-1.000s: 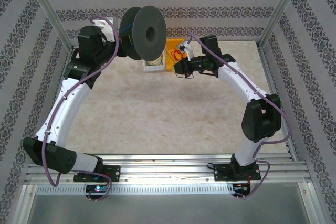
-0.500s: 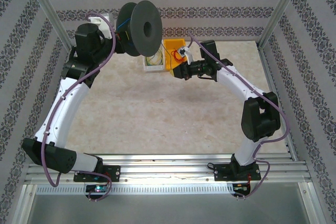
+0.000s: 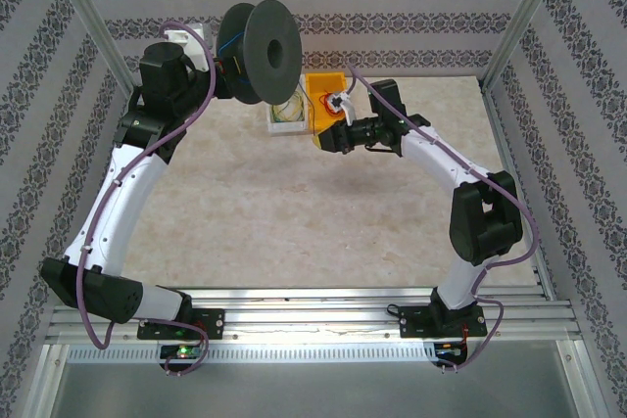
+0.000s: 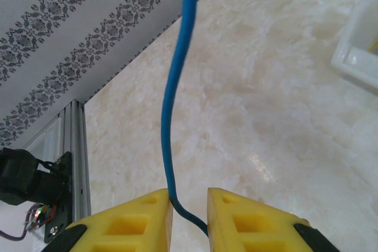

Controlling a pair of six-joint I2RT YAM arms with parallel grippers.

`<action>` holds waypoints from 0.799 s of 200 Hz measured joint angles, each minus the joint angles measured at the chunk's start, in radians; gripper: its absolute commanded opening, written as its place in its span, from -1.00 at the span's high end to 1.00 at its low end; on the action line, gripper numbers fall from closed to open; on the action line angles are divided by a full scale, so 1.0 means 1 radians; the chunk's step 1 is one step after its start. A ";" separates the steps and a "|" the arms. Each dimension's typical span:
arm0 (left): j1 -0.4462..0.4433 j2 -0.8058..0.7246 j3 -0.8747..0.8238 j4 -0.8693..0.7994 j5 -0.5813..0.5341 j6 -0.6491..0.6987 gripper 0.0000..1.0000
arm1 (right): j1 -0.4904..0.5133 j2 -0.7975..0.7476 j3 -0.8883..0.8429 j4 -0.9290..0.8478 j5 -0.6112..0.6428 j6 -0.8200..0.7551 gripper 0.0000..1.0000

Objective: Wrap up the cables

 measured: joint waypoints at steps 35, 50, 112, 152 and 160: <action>0.003 0.000 0.013 -0.031 -0.002 0.000 1.00 | 0.009 -0.003 -0.047 0.017 -0.010 0.000 0.48; 0.006 0.000 0.029 -0.027 -0.014 0.000 1.00 | 0.014 -0.004 -0.070 0.014 -0.010 0.001 0.45; 0.024 0.000 0.071 0.040 -0.068 -0.001 1.00 | 0.020 -0.005 -0.124 -0.008 -0.010 0.018 0.75; 0.024 0.000 0.072 0.039 -0.063 0.000 1.00 | 0.018 -0.026 -0.127 -0.005 -0.010 0.029 0.49; 0.024 0.000 0.076 0.031 -0.060 0.002 1.00 | 0.013 -0.039 -0.129 -0.005 -0.010 0.033 0.44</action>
